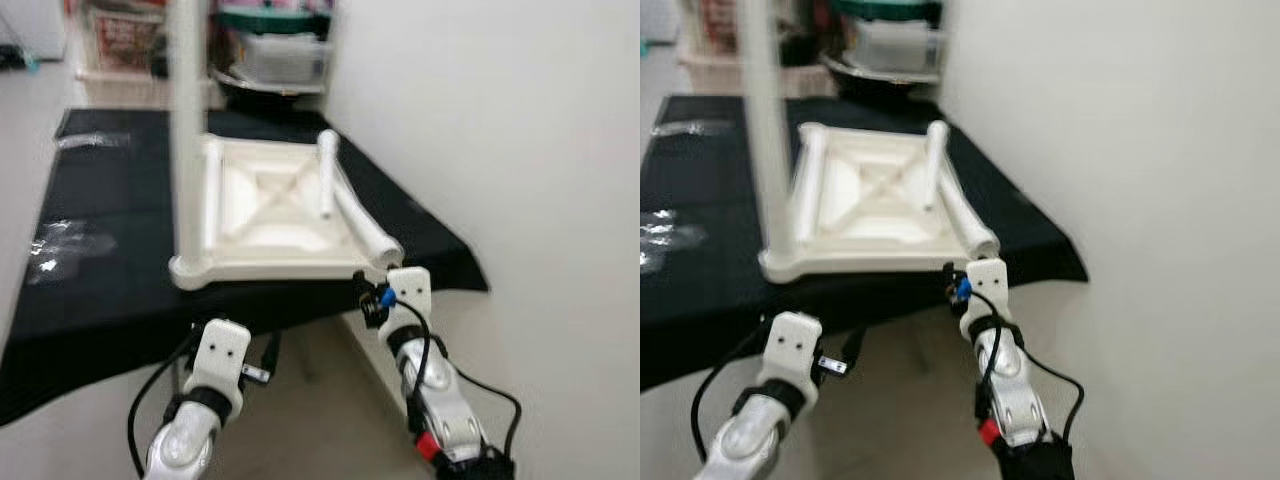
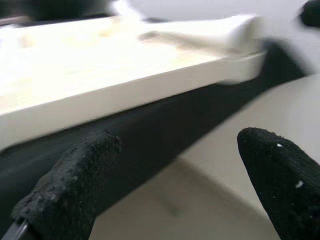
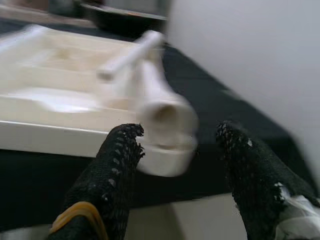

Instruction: Building children table

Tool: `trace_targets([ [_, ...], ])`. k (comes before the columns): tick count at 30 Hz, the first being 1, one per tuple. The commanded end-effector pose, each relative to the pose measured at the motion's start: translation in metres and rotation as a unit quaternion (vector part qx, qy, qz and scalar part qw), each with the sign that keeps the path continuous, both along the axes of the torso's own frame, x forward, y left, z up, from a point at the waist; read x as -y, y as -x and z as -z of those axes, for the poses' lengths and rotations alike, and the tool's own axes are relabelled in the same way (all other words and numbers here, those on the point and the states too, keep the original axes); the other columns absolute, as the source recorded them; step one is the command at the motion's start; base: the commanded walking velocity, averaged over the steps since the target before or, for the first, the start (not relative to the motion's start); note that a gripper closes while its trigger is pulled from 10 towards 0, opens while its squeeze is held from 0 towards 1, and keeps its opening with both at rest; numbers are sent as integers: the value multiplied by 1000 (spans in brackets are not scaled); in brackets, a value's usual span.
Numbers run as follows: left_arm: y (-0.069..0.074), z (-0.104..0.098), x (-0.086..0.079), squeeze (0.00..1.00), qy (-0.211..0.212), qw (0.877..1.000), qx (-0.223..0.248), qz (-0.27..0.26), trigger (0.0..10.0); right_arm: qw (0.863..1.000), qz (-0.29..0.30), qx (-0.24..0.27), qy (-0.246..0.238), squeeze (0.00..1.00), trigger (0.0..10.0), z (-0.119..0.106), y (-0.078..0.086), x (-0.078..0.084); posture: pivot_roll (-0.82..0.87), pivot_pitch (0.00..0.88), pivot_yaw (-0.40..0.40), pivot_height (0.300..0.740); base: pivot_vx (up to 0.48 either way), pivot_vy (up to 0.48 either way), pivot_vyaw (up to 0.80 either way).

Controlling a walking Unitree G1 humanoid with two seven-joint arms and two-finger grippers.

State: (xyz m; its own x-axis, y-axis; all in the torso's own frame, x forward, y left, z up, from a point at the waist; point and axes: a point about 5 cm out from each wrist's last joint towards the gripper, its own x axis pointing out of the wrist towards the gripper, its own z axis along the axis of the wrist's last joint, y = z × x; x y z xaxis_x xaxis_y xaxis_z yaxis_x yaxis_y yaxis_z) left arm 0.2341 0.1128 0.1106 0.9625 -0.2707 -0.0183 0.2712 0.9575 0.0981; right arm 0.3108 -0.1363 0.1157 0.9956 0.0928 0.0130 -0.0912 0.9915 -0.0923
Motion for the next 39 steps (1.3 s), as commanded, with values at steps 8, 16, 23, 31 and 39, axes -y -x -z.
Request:
trace_targets([
  [8,1,1,1,0,7,1000,-4,3,10000,998,24,55,-18,0,10000,-36,-17,15,96,53,-147,740,134,0,0],
  [16,3,1,1,0,7,1000,-5,2,10000,997,-18,74,0,0,10000,-55,-28,17,99,54,-149,740,0,0,0],
  [23,5,2,0,0,6,1000,-7,4,10000,987,-150,51,-3,0,10000,-55,-25,7,97,47,-141,740,0,0,0],
  [31,7,2,1,0,6,1000,-11,9,10000,977,-202,14,63,0,10000,-41,-24,8,104,39,-138,740,0,0,0],
  [39,7,3,1,0,8,1000,-13,15,10000,951,-289,-29,108,0,10000,-31,-12,7,100,45,-135,740,0,0,0],
])
